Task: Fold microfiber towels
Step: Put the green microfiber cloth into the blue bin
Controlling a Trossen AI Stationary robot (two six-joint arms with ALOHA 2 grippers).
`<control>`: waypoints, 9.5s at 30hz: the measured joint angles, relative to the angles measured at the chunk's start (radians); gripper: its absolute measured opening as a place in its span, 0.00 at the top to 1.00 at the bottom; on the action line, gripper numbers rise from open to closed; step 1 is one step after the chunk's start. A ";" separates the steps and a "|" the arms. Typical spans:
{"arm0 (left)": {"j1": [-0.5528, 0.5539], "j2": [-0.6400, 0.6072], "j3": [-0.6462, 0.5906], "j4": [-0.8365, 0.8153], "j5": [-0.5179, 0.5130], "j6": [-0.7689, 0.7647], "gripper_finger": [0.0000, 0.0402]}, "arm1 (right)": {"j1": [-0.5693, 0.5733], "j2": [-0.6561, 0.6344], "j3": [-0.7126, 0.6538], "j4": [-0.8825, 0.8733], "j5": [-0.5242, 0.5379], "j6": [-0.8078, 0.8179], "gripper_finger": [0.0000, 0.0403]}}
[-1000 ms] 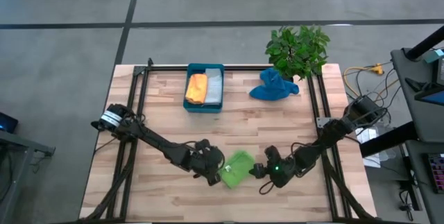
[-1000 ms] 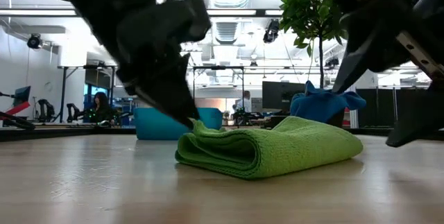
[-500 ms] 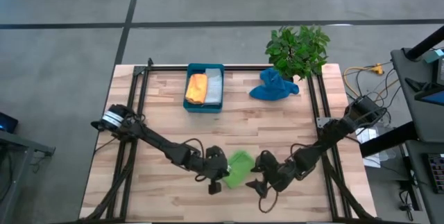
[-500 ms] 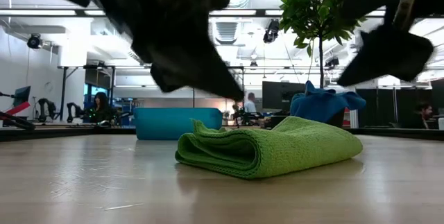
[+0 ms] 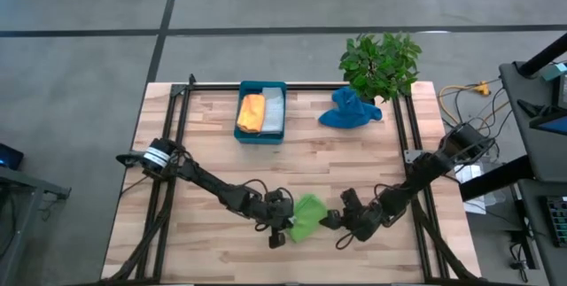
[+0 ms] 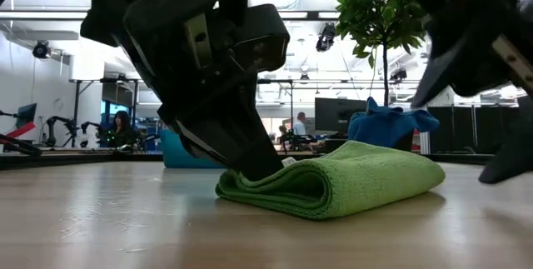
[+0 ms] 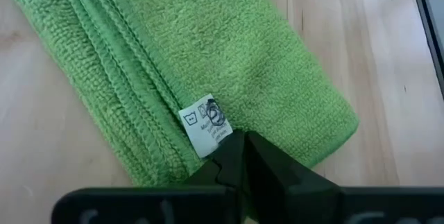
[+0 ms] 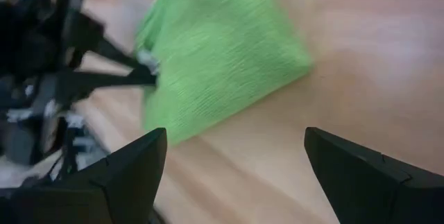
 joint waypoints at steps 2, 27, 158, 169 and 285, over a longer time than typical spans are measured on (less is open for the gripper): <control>0.000 0.001 0.000 -0.002 0.001 -0.001 0.99 | 0.000 0.013 -0.008 -0.001 0.013 0.031 0.17; 0.008 0.005 -0.004 0.033 0.014 -0.003 0.99 | -0.086 0.146 0.002 0.150 0.031 0.085 0.19; 0.139 0.022 0.033 -0.035 -0.177 -0.228 1.00 | -0.095 0.200 0.125 -0.059 0.196 0.094 0.19; 0.144 0.034 0.043 0.040 -0.064 -0.182 1.00 | -0.105 0.201 0.123 -0.042 0.189 0.026 0.19; 0.316 -0.151 -0.020 0.345 1.106 -0.210 0.17 | -0.009 0.389 0.907 -0.837 0.176 -1.567 0.97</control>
